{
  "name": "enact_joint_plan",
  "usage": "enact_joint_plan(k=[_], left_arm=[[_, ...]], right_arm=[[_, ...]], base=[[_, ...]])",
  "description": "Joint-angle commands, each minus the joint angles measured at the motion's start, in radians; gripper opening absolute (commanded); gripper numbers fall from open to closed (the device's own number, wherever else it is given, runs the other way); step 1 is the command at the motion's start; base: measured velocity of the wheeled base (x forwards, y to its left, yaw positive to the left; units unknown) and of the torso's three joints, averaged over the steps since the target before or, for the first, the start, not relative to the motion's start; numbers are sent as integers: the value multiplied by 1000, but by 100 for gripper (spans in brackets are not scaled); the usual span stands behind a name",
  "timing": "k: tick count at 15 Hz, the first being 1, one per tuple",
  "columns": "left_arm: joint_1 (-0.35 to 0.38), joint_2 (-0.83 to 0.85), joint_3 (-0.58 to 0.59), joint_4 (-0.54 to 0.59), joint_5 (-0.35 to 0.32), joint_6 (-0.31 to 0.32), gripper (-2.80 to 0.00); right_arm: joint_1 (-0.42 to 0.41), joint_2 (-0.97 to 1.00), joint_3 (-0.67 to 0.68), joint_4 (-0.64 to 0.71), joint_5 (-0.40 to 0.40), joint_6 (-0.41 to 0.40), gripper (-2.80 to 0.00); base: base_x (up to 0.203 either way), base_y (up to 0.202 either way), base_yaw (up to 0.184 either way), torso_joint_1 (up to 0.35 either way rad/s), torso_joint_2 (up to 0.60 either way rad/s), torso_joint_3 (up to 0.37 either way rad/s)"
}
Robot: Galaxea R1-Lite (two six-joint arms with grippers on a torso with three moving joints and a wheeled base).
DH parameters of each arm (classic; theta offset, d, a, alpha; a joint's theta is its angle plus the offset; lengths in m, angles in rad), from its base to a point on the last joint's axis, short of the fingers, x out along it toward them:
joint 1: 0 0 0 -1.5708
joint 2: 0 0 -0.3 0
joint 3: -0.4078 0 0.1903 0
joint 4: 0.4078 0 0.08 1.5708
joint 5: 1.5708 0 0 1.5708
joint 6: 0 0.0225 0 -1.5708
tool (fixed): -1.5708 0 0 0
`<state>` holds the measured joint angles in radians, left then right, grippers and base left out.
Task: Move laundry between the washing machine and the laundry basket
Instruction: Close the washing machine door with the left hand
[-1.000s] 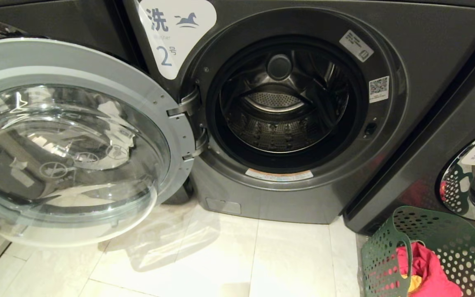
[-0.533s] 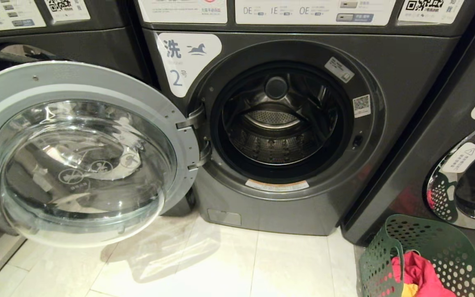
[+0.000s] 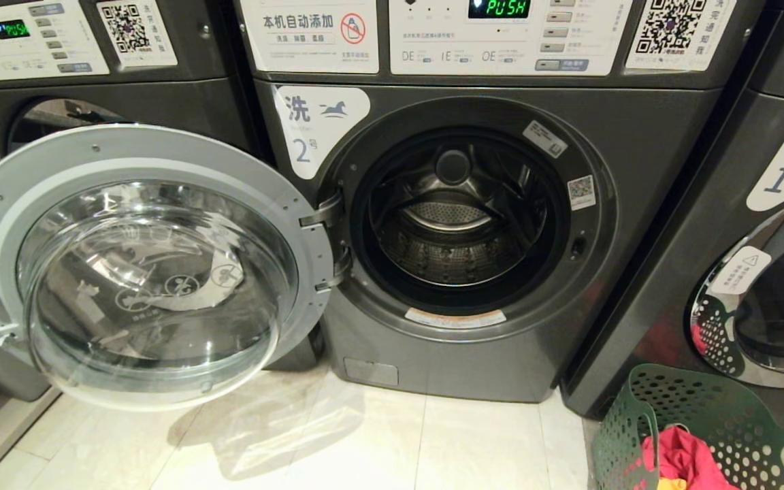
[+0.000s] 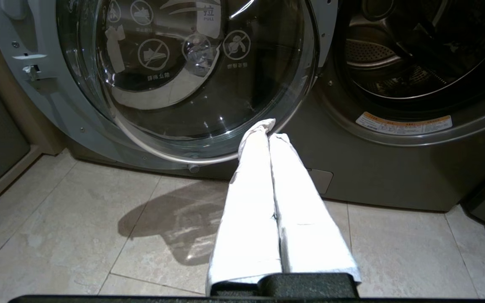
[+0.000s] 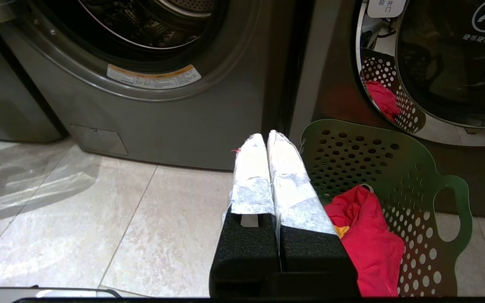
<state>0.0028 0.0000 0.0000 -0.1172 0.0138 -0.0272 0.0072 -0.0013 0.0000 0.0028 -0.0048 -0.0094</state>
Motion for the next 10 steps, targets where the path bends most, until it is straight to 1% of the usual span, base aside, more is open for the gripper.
enact_joint_plan(k=[1,4,5,6,7,8,9,10], left_arm=[[0,0,40,-1,0,0,-280],[0,1,40,-2,2,2,-280],[0,1,30,-18,3,23,-280],[0,1,-15,-17,1,53,-280],[0,10,-85,-3,-4,80,-280],[0,43,-174,24,-9,95,-280],[0,102,-250,50,-6,102,-280],[0,203,-337,78,8,106,-280]], right_arm=[[0,1,0,-1,0,-1,-280],[0,1,0,-1,0,0,-280],[0,1,0,-1,0,0,-280],[0,1,0,-1,0,2,-280],[0,1,0,-1,0,2,-280],[0,1,0,-1,0,2,-280],[0,1,0,-1,0,0,-280],[0,1,0,-1,0,0,-280]], base=[[0,0,0,0,0,0],[0,0,0,0,0,0],[0,0,0,0,0,0],[0,0,0,0,0,0],[0,0,0,0,0,0],[0,0,0,0,0,0],[0,0,0,0,0,0],[0,0,0,0,0,0]])
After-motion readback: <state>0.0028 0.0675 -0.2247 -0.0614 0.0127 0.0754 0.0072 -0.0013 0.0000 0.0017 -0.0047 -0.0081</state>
